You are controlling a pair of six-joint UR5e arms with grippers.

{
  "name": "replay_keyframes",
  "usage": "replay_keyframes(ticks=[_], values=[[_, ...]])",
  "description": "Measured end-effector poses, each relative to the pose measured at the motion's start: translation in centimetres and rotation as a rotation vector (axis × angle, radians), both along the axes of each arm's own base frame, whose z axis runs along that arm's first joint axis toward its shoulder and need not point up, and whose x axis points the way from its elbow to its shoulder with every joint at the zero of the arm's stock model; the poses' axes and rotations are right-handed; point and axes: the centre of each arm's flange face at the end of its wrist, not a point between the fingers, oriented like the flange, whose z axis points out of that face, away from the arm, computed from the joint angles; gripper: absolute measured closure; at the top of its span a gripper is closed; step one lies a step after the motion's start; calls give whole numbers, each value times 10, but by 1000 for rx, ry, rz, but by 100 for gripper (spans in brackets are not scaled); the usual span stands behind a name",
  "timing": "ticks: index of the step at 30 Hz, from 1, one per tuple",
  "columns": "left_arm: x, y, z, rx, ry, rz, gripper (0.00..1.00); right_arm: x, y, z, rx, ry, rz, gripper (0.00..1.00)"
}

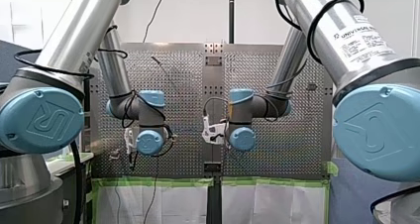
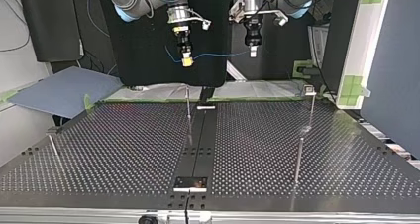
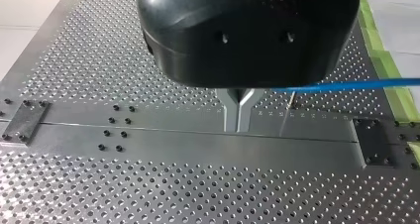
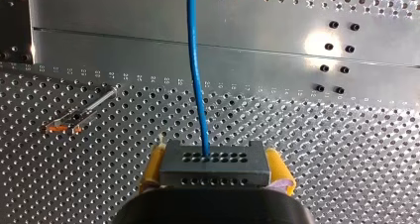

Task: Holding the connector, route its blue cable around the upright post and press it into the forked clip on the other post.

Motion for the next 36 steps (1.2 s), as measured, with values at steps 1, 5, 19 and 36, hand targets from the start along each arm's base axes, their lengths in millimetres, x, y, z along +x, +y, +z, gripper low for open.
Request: replay_keyframes(ticks=[1,5,19,36], values=[[0,0,0,0,0,0,100,0,0,0,0,0,0,100],[0,0,0,0,0,0,100,0,0,0,0,0,0,100],[-9,-3,-18,-1,12,-61,100,6,19,-19,34,36,33,100],[-8,-5,-19,-12,-7,-75,100,12,35,-31,49,53,63,100]])
